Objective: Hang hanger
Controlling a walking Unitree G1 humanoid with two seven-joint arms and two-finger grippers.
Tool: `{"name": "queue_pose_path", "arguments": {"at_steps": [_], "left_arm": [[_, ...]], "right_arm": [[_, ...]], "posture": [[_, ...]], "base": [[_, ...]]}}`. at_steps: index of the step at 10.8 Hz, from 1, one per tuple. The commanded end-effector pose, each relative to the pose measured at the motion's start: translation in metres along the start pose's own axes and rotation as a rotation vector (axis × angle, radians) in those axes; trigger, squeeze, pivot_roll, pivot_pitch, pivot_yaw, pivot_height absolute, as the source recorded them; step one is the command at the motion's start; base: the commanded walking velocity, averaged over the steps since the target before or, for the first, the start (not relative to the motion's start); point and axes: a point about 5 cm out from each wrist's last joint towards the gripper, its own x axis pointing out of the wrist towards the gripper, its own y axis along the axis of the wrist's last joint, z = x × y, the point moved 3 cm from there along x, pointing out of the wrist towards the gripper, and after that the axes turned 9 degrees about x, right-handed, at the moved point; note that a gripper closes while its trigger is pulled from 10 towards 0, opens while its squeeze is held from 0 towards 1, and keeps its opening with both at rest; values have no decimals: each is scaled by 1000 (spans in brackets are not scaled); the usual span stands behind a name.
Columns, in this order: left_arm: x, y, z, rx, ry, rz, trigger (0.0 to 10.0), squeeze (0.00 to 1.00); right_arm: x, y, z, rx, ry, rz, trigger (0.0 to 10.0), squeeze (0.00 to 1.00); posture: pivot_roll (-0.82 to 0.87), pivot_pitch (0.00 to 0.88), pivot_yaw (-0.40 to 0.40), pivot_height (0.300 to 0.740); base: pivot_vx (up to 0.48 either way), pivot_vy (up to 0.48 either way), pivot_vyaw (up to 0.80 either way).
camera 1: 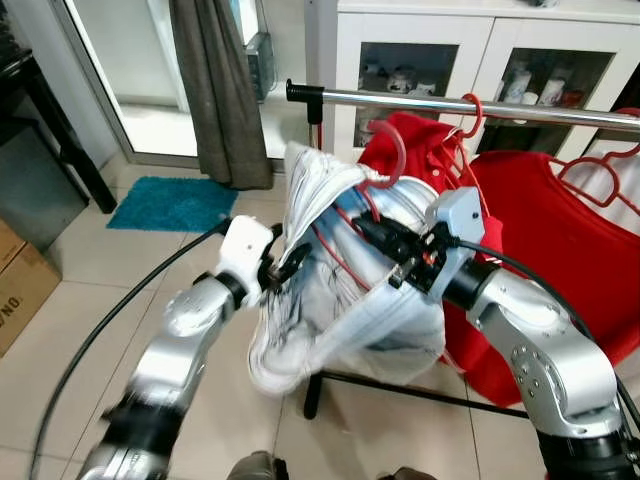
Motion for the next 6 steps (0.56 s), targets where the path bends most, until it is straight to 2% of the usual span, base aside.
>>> {"name": "queue_pose_path", "arguments": {"at_steps": [1,3,5,6], "left_arm": [[-7,2,-7,9,13,3,0,0],[-28,4,-23,12,78,1,0,0],[-39,10,-41,55,101,-6,0,0],[-45,28,-56,98,96,18,0,0]], "right_arm": [[1,9,-7,-21,32,36,0,0],[1,-5,-2,-40,2,-32,0,0],[3,-4,-6,-34,37,-15,0,0],[4,-6,-9,-74,67,-19,0,0]], "posture": [[-75,0,53,740],[-55,0,43,740],[-47,0,36,740],[-42,0,34,740]], "base": [[0,0,0],[0,0,0],[0,0,0],[0,0,0]]}}
